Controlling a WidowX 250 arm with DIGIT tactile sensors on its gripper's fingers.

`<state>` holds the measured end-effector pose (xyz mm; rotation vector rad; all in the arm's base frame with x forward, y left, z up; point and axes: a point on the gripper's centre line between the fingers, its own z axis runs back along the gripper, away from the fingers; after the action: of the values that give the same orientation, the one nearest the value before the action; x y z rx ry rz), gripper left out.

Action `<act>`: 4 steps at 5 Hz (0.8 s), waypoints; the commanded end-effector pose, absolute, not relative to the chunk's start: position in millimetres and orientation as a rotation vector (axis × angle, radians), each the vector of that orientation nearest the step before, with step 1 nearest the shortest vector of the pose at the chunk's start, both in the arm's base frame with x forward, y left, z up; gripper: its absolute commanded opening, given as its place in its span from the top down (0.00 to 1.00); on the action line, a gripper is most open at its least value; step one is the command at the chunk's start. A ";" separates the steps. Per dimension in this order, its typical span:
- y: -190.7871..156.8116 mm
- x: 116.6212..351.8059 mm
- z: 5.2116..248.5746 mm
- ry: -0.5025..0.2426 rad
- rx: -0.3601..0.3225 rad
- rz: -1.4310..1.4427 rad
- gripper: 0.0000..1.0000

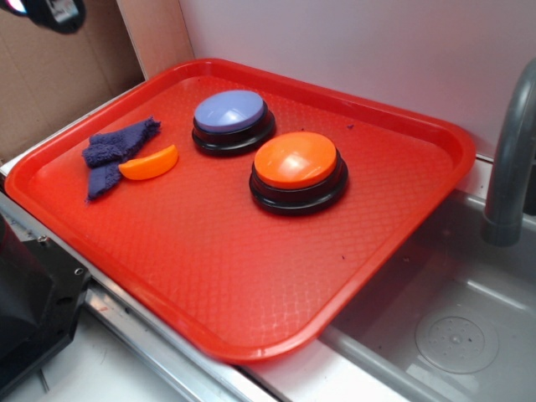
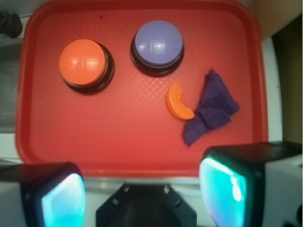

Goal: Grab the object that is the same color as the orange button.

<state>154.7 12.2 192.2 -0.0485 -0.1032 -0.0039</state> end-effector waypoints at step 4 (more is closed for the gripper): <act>59.6 198.7 80.7 -0.141 0.037 0.009 0.00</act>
<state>194.5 53.3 73.7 0.0196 -0.1093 0.0018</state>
